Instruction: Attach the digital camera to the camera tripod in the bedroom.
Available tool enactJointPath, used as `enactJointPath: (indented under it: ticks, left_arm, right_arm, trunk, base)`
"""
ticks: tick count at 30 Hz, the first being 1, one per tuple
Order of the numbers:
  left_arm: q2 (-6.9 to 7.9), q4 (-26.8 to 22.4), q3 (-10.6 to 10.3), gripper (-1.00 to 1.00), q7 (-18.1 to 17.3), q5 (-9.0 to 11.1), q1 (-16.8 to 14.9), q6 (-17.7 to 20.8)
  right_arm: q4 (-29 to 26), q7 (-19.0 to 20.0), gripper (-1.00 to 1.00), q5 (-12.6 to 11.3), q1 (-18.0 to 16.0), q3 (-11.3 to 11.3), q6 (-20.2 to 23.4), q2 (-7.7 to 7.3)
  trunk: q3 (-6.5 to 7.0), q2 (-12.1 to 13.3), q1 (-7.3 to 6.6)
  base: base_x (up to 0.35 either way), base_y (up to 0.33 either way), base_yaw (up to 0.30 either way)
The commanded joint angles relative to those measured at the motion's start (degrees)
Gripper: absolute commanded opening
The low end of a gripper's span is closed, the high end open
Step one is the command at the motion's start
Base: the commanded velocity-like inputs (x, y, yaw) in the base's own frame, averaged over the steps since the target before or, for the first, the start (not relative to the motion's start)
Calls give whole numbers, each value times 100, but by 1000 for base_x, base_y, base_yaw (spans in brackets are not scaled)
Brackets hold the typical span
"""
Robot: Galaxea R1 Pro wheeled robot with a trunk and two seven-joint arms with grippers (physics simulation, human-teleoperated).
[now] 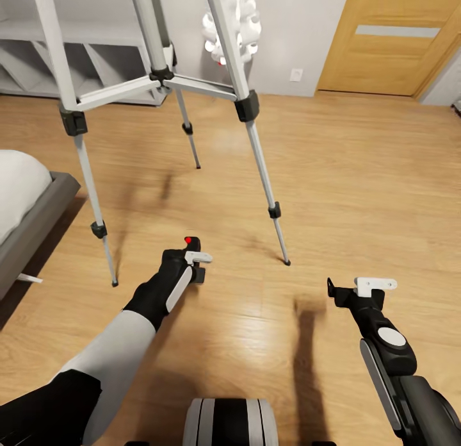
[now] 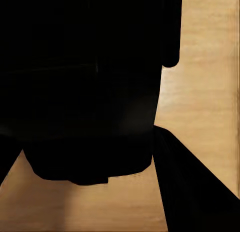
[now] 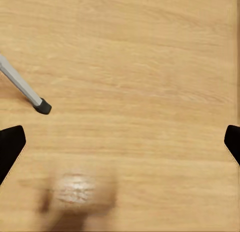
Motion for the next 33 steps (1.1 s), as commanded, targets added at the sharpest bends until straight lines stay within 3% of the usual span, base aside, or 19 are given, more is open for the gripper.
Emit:
enactJointPath:
  ticks: [1, 8, 10, 15, 21, 33]
  left_arm:
    - [3, -64, -38, -100, 39, 49, -2, 24]
    - [2, -986, -189, -100, 39, 49, 15, 54]
    - [15, -1491, -302, -100, 45, 50, 100, 57]
    - [20, -2021, -425, -100, 48, 50, 322, 65]
    - [21, -2243, -692, -100, 48, 50, 355, 66]
    - [28, -2242, -720, -100, 48, 64, 358, 68]
  right_arm:
    - [-7, -26, 100, -12, -4, 6, 32, -3]
    - [-7, -26, 100, -12, -2, 6, 32, 1]
    - [-7, -26, 100, -12, -3, 12, 32, 4]
    - [-7, -27, 100, -12, -5, 7, 32, 6]
    - [-7, -30, 100, -12, -3, 7, 32, 4]
    - [-7, -28, 100, -12, -4, -139, 32, -3]
  trunk:
    - [29, 0, -3]
    - [213, 10, -21]
    - [258, 12, -26]
    - [369, 19, -39]
    - [502, 27, -54]
    - [768, 43, -85]
  base:
    - [0, 0, 0]
    - [0, 0, 0]
    - [0, 0, 0]
    - [0, 0, 0]
    - [0, 0, 0]
    - [0, 0, 0]
